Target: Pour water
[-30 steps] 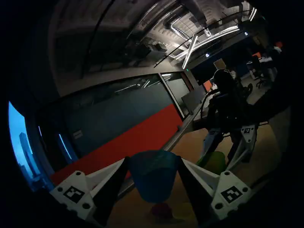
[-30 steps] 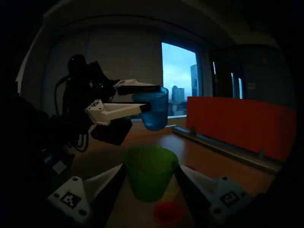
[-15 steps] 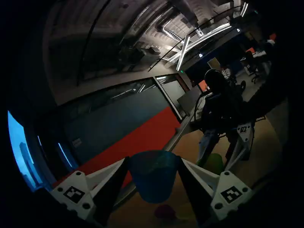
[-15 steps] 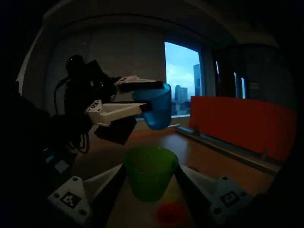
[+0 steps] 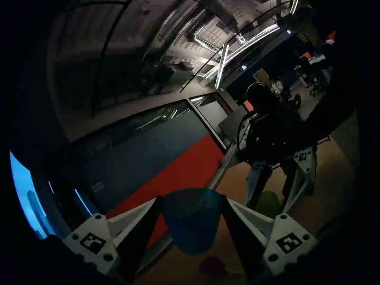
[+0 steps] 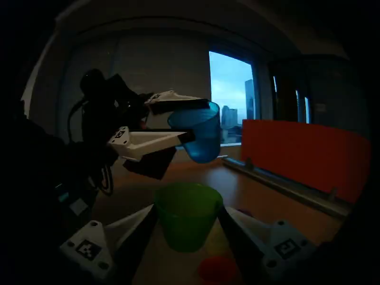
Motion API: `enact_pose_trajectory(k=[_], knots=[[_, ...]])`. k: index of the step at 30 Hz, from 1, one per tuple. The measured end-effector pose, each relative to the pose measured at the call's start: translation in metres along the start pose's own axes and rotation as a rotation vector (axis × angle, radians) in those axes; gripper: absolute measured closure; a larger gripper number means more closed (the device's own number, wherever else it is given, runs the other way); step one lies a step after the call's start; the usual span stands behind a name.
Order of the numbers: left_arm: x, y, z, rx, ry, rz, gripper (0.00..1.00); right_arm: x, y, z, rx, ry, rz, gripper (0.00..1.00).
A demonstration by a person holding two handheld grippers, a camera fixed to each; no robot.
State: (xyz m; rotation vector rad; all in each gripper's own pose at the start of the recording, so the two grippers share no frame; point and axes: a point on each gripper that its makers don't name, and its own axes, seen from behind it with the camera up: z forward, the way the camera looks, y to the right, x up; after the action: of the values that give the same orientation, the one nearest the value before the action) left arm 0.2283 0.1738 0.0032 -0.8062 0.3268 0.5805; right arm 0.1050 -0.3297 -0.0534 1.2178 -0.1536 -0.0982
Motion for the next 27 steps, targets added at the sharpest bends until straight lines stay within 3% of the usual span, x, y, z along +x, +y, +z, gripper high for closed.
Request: enact_pose_trajectory(k=[27], knots=[[0.0038,-0.0028,-0.0011,0.013,-0.004,0.164,0.12,0.0010,-0.0055,0.0031,0.014,-0.007,-0.006,0.08]])
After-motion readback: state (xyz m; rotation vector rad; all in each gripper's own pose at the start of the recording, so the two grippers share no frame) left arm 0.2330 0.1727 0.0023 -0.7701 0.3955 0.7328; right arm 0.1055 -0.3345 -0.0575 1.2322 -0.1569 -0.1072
